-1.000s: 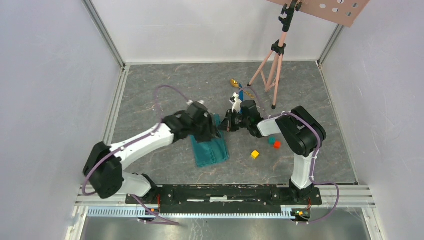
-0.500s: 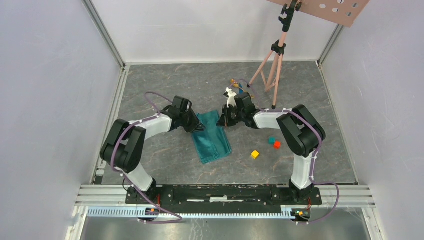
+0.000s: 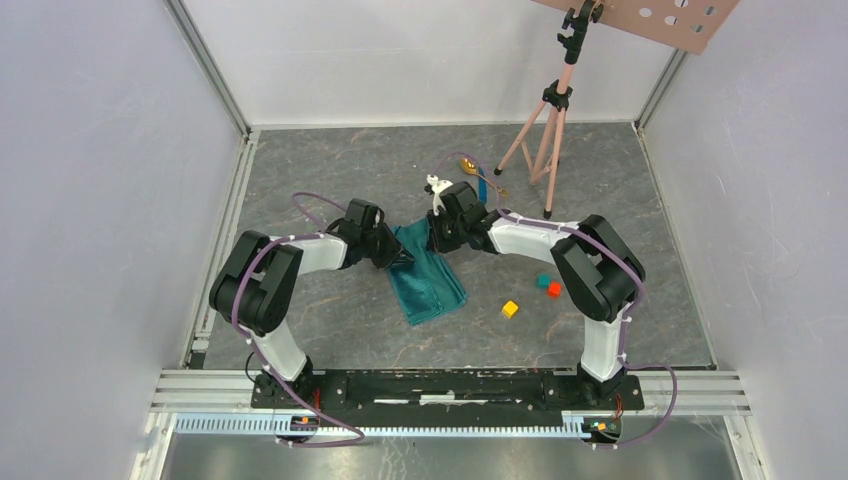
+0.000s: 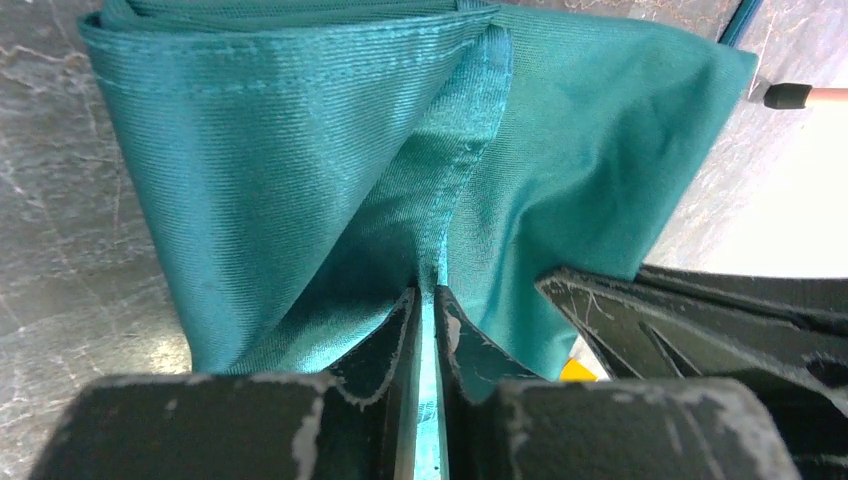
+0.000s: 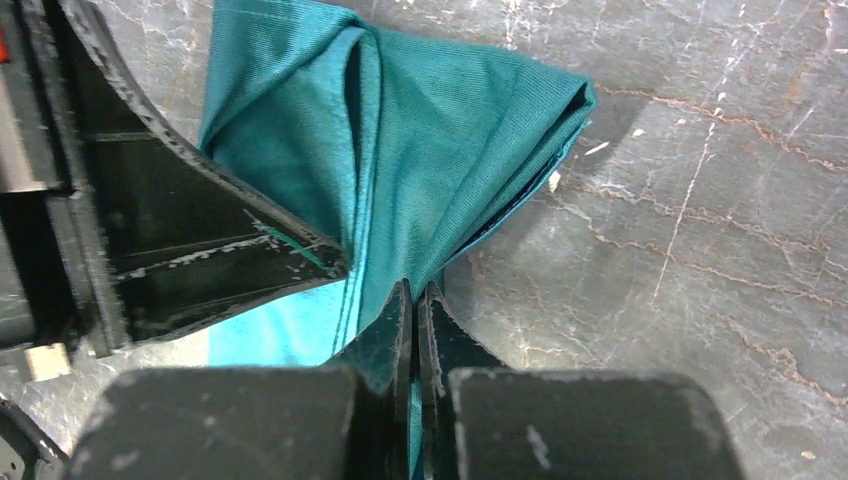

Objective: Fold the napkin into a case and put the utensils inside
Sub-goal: Fold the 2/3-rectangle-folded napkin at the center of the board.

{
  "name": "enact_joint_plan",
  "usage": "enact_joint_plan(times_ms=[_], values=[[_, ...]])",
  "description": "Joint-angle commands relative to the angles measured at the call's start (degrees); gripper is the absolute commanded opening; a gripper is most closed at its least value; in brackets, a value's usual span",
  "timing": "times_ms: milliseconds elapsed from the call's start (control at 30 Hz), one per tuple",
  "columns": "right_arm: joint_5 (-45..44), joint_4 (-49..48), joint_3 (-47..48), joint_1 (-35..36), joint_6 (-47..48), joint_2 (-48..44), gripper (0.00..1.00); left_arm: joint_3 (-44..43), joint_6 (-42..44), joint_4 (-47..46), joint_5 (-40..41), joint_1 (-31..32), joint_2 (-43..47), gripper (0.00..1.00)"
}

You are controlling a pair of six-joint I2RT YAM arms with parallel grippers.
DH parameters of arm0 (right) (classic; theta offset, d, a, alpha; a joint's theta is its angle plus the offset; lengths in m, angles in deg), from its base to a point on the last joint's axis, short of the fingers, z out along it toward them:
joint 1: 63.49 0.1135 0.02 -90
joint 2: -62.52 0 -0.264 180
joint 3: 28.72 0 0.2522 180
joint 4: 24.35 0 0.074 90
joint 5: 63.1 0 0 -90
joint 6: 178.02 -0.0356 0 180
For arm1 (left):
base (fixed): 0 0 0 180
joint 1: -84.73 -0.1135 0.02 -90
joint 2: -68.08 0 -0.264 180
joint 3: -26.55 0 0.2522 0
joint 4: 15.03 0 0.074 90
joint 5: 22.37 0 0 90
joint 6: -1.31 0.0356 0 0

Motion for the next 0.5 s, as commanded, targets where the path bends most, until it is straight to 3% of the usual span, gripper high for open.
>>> enact_joint_plan(times_ms=[0,167,467], values=[[-5.33,4.21,4.23,2.28,-2.05,-3.52,0.0,2.65,-1.09,-1.65,1.53,-0.34,-2.32,0.16],[-5.37,4.59,5.12,5.5,-7.63,-2.49,0.0,3.8,-1.09,-3.21,1.28,-0.57,-1.98,0.16],[-2.99,-6.82,-0.95,7.18,-25.21,-3.01,0.0,5.02,-1.11,-6.11,1.05,-0.55,-2.45,0.14]])
